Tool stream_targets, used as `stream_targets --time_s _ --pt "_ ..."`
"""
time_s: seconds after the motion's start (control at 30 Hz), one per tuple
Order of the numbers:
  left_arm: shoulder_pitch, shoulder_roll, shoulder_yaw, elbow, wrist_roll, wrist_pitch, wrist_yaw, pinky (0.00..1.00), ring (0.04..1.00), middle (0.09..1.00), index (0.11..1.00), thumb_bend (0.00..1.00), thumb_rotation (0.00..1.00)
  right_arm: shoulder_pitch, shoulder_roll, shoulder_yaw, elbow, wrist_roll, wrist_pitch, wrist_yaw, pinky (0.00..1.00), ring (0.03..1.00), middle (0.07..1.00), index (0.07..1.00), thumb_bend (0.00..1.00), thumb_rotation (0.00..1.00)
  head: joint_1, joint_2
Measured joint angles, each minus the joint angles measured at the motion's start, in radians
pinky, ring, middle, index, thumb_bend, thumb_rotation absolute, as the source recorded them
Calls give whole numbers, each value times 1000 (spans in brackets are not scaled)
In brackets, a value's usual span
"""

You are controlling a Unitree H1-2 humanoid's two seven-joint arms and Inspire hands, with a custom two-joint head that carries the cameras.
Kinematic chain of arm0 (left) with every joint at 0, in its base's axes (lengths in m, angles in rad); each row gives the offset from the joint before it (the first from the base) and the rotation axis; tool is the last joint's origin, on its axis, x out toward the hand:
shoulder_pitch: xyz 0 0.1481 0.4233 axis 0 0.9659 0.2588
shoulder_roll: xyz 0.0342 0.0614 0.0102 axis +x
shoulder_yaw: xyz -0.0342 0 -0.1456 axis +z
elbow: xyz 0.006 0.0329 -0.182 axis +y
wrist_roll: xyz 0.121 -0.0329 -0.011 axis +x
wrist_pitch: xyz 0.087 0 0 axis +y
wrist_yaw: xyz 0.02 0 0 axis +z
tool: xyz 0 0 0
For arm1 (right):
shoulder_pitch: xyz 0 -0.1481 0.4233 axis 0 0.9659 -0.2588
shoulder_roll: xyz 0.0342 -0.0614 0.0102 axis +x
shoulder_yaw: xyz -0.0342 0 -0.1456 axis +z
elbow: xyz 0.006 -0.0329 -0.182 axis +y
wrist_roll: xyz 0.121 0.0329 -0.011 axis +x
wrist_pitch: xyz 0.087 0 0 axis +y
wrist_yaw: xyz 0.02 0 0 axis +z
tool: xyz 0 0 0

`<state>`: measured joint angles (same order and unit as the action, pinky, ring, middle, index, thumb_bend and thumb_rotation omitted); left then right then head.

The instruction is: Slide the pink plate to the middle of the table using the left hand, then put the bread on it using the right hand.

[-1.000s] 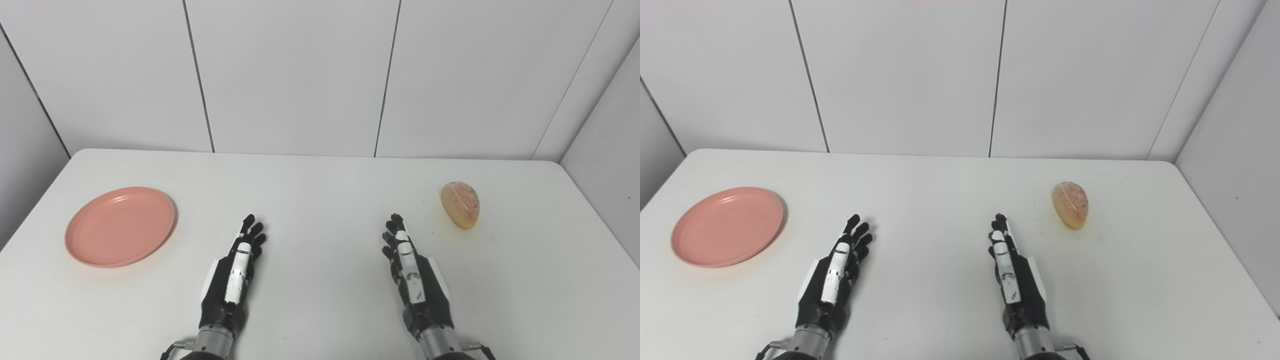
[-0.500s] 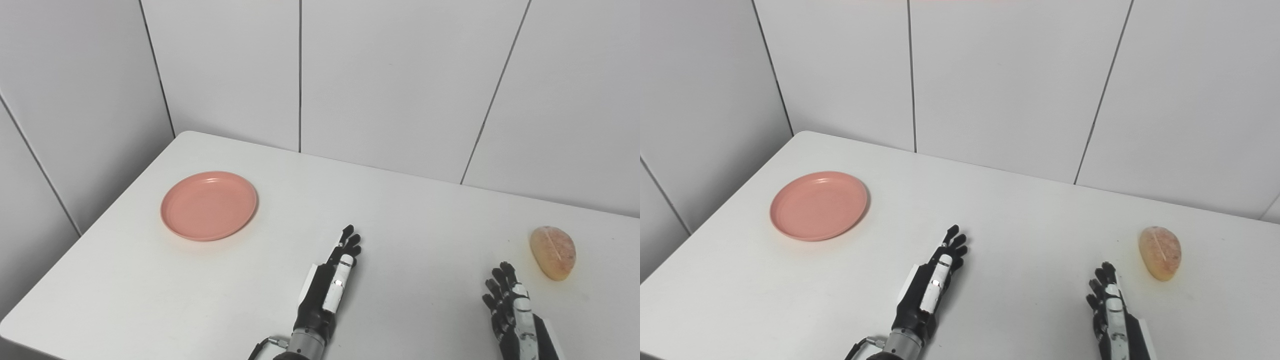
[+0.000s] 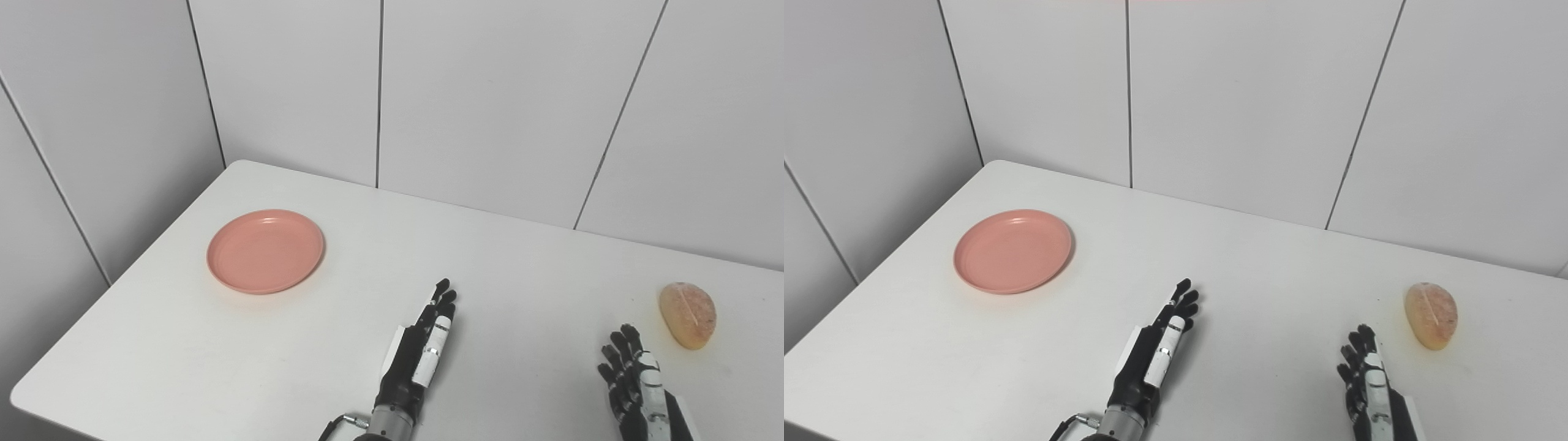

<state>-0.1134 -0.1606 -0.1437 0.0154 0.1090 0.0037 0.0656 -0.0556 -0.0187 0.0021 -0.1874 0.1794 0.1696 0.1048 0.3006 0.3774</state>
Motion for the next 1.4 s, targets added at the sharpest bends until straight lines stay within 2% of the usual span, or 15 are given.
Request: stream_targets --time_s 0.4,0.63,1.1,1.4 --pt "-4 0 6 3 -2 -15 4 927 941 951 939 372 1000 -6 1 0 1 -1 0 -1 1000 1000 1000 1000 281 1000 17 -14" --pt "-6 10 13 -40 -12 36 -9 945 953 963 950 393 1000 -10 7 4 9 -1 0 -3 1000 1000 1000 1000 279 1000 14 -15" --pt "-51 45 25 -160 0 71 -11 916 930 947 931 391 1000 -17 14 3 12 0 0 -5 1000 1000 1000 1000 278 1000 26 -20" --pt "-111 75 68 -257 -2 170 -19 948 931 945 932 402 1000 -18 12 -2 33 0 0 -5 1000 1000 1000 1000 288 1000 44 -22"
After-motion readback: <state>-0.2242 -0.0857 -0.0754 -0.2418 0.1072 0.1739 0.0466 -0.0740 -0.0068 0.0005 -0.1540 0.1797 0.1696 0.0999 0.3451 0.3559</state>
